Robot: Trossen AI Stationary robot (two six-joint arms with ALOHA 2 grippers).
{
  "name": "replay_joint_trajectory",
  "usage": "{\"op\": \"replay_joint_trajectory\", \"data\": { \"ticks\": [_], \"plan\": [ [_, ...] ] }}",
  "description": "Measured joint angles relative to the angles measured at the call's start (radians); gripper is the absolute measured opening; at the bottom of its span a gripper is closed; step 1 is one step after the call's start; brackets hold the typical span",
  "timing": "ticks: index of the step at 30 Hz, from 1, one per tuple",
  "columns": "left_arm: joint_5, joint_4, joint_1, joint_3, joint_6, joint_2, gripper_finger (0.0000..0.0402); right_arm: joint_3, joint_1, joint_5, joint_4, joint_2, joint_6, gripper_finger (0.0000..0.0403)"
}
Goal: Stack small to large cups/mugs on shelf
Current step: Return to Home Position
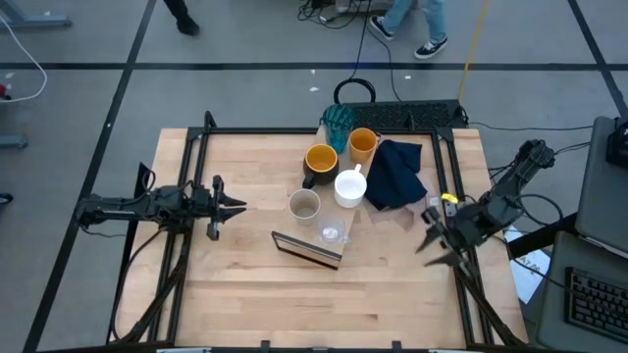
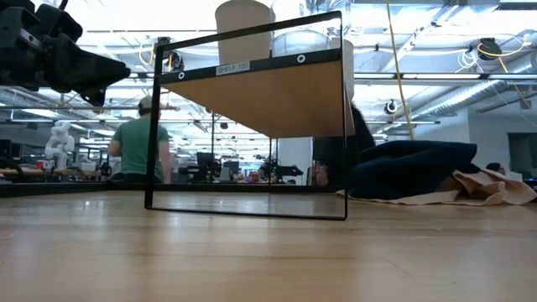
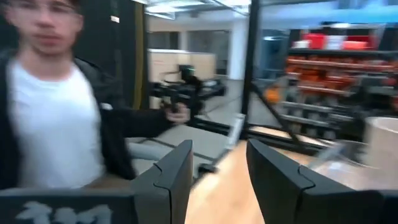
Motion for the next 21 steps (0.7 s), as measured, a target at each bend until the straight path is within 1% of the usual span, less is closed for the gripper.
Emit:
{"op": "replay_joint_trajectory", "data": {
  "ticks": [3,5,7,9,12,16,21],
  "plan": [
    [0.0,0.0,0.0,0.0,-0.003,0.0,0.0069,0.0,0.0,-0.064,0.008,0.014,0.043,0.0144],
    [-0.001,0.0,0.0,0.0,-0.005,0.0,0.0069,0.0,0.0,-0.081,0.003,0.023,0.067,0.0144],
    [-0.006,0.0,0.0,0.0,-0.012,0.0,0.0069,0.003,0.0,-0.088,-0.07,0.013,0.094,0.0144],
    [-0.03,0.002,0.0,0.0,-0.02,0.0,0.0069,0.007,0.0,-0.092,-0.202,-0.039,0.11,0.0144],
    [-0.06,0.011,0.0,0.0,-0.021,0.0,0.0069,0.008,0.0,-0.107,-0.219,-0.124,0.104,0.0144],
    [-0.068,0.014,0.0,0.0,-0.024,0.0,0.0069,-0.014,0.001,-0.133,-0.277,-0.247,0.078,0.0144],
    [-0.078,0.013,0.0,0.0,-0.031,0.0,0.0069,-0.126,0.0,-0.134,-0.238,-0.382,0.073,0.0144]
  ]
}}
